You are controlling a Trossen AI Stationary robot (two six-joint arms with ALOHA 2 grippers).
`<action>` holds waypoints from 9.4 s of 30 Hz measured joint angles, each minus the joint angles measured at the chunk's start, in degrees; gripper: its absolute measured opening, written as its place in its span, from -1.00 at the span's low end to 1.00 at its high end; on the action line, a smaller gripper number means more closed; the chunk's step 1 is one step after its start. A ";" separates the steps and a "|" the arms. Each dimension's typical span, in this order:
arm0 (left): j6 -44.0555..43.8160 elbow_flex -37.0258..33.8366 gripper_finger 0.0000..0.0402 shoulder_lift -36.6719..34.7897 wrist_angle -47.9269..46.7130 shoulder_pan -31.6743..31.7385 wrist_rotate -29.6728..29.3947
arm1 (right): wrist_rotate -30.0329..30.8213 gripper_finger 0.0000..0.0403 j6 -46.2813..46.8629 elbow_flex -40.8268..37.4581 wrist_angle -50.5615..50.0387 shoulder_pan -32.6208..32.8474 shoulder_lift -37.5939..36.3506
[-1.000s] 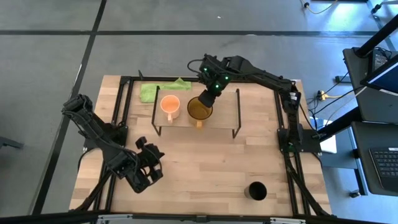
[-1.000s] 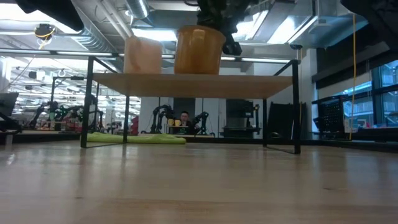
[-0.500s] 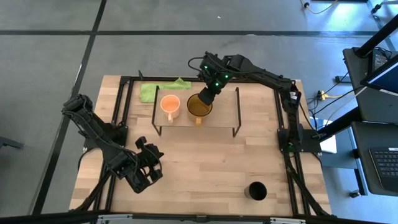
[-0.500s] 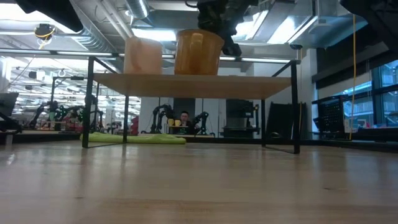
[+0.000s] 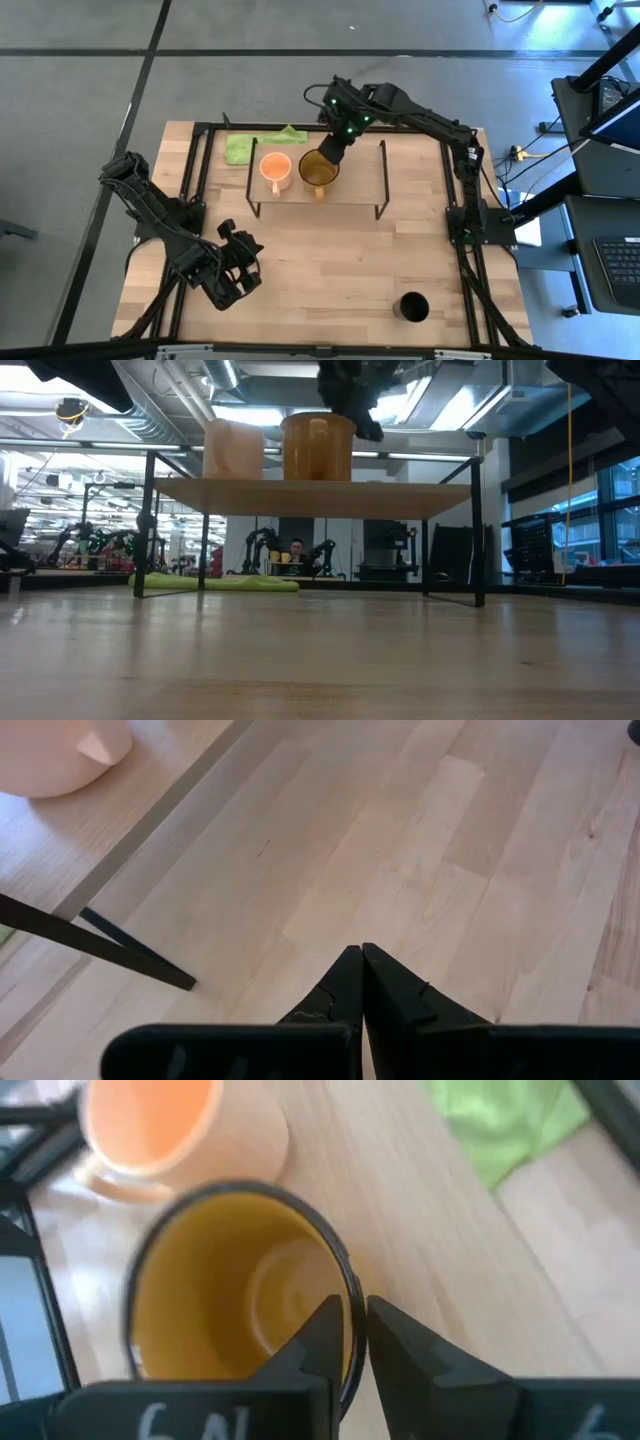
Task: Stack small to large cups/mugs on shelf
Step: Put the yellow mug on the shelf, then put the black cup on the shelf
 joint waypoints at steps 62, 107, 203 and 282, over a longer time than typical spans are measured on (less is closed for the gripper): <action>10.67 0.00 -1.00 0.00 6.43 0.70 4.27 | 14.18 -0.29 97.61 -45.39 -0.13 71.24 -24.20; 10.62 -0.02 -1.00 0.00 6.75 0.70 6.27 | 14.58 -0.96 96.05 -44.88 -0.92 69.76 -17.73; 10.69 -0.04 -1.00 0.02 10.99 0.96 5.81 | 16.86 -0.94 20.61 -12.06 -18.39 9.09 -19.96; 11.85 -0.04 -1.00 0.02 11.85 3.13 6.49 | 14.72 -0.76 15.02 -13.83 -18.37 5.53 -19.89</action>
